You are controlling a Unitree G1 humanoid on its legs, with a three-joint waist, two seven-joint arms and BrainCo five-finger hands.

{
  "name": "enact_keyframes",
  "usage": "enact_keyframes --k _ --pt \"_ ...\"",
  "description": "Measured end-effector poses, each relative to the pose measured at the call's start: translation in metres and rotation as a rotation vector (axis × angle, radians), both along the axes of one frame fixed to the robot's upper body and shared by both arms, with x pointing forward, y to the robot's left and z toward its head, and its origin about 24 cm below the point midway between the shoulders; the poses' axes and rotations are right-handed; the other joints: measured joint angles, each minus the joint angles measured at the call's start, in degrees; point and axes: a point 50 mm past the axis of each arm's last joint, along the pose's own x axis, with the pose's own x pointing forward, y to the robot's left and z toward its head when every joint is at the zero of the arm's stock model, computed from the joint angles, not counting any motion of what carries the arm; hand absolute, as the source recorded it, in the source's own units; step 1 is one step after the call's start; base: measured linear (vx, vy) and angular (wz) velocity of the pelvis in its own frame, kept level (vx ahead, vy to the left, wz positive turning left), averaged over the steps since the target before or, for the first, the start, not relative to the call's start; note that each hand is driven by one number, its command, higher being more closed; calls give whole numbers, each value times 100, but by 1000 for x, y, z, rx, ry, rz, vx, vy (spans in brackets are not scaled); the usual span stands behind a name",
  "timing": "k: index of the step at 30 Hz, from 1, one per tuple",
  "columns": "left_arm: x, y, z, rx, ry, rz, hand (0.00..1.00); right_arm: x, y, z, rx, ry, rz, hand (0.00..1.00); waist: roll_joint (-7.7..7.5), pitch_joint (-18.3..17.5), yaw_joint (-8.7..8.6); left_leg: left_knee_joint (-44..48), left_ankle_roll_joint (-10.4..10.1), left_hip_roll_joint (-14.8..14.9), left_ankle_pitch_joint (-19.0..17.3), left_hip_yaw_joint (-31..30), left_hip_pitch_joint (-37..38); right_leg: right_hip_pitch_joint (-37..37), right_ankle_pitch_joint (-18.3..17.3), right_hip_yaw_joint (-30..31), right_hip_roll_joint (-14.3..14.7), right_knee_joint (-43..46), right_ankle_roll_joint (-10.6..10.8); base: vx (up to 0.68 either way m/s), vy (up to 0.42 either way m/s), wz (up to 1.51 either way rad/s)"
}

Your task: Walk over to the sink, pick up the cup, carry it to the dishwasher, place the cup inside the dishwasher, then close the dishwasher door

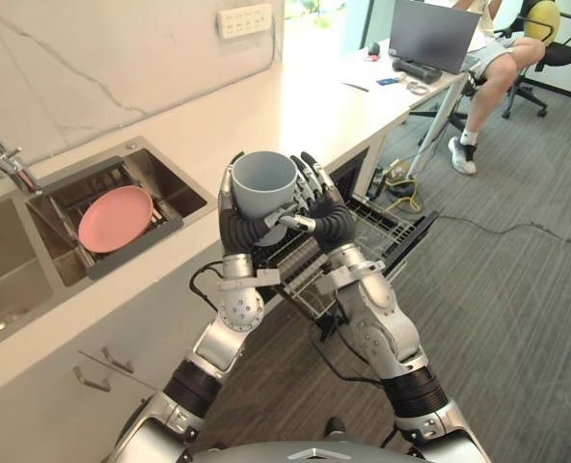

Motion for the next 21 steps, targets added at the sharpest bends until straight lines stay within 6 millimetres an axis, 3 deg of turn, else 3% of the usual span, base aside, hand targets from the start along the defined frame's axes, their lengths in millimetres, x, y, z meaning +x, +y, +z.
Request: enact_keyframes --k 9,21 --pt "-3 -1 2 108 -65 76 100 0 1 2 34 -5 27 0 6 2 12 -6 0 0 0 31 59 28 6 41 3 6 -2 0 0 0" --pt "-6 -6 -1 219 -84 97 100 -6 6 19 51 -72 56 0 13 4 85 -61 -2 -7 28 57 105 18 -1 77 3 32 4 0 0 -1"
